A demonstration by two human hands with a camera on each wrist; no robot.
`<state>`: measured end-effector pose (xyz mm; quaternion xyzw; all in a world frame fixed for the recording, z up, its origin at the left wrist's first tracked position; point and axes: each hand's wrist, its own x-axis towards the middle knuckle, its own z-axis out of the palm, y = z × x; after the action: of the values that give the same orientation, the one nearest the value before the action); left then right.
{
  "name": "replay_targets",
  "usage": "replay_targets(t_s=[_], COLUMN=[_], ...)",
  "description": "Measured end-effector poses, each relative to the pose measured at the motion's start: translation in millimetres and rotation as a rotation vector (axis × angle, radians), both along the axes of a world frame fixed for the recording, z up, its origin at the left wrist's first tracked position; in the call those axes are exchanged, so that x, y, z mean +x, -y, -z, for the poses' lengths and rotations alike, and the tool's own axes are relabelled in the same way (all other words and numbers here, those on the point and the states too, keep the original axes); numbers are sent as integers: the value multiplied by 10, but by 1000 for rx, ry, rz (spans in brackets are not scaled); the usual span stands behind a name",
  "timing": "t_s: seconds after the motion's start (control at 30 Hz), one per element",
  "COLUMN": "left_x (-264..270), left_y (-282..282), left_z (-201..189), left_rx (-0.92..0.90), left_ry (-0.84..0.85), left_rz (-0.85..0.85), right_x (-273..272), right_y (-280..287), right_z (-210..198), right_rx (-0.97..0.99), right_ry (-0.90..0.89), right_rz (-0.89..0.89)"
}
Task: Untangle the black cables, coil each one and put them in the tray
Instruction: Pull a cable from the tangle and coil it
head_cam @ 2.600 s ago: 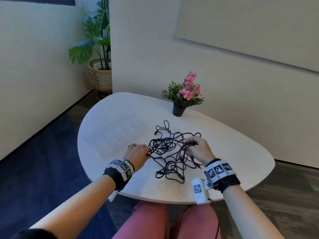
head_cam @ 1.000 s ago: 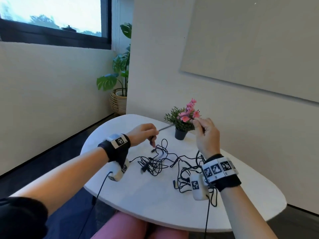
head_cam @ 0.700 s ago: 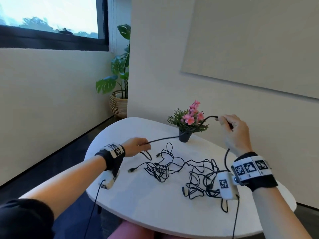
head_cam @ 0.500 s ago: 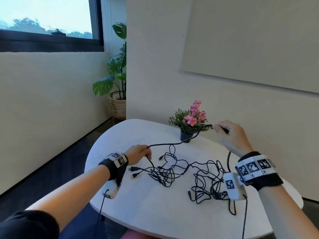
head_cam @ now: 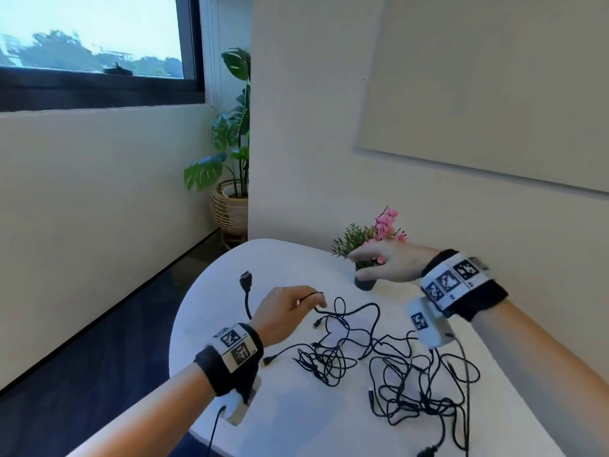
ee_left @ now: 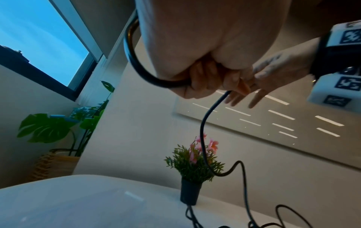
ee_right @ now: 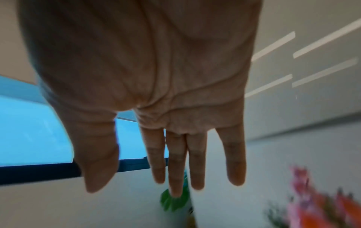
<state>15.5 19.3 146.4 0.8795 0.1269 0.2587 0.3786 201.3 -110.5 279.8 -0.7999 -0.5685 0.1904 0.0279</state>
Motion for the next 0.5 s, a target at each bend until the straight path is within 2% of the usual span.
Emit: replay_targets(t_s=[0.1, 0.2, 0.3, 0.4, 0.5], left_x=[-62, -168, -257, -318, -329], left_y=[119, 142, 104, 142, 249], left_z=[-42, -65, -162, -327, -471], left_rx=[-24, -65, -26, 96, 173], left_ry=[46, 95, 58, -27, -92], left_rz=[28, -9, -88, -101, -80], right_x=[-293, -514, -638, -712, -823], right_y=[-94, -97, -63, -28, -52], right_z=[280, 683, 983, 1042, 981], right_rx=[-65, -21, 136, 384, 505], right_ry=[-122, -206, -282, -399, -445], right_rz=[-128, -187, -76, 62, -52])
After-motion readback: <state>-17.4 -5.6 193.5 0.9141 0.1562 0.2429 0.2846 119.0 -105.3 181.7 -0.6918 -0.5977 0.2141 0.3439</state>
